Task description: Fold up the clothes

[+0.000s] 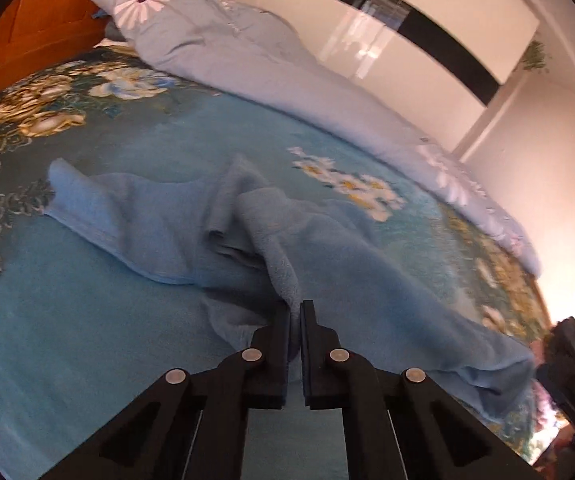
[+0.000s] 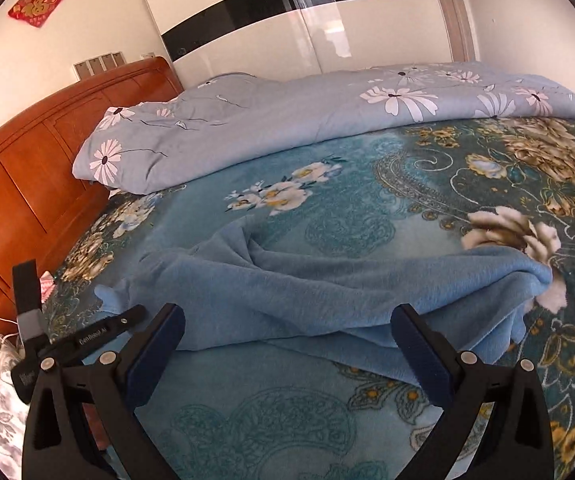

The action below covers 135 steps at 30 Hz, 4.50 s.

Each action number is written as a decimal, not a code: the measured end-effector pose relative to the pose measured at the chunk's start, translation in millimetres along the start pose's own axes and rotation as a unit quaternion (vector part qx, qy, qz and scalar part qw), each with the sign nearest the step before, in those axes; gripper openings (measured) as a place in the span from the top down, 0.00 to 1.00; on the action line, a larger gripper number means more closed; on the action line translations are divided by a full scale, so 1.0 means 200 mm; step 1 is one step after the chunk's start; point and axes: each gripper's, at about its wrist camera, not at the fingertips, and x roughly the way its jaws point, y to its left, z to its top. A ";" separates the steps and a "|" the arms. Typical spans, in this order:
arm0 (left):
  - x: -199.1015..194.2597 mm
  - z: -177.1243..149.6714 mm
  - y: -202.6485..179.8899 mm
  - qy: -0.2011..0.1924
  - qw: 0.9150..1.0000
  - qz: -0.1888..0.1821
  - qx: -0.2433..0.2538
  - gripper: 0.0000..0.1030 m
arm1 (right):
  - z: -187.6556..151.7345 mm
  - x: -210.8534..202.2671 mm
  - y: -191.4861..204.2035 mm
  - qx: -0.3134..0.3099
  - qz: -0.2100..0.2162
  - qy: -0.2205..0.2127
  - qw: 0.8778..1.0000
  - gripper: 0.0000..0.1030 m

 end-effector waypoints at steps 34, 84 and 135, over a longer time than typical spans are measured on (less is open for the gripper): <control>0.35 -0.31 -1.67 0.214 0.916 -0.256 0.221 0.51 | -0.22 -0.53 -0.96 0.077 -0.163 0.013 0.983 0.00; 0.29 0.26 -0.86 0.152 0.951 -0.229 0.139 0.95 | 0.02 -0.61 -0.91 0.169 -0.017 -0.093 0.981 0.89; 0.46 1.16 0.29 -0.006 0.997 0.081 -0.014 0.95 | 1.00 0.76 0.15 -0.166 -0.008 0.055 0.984 0.89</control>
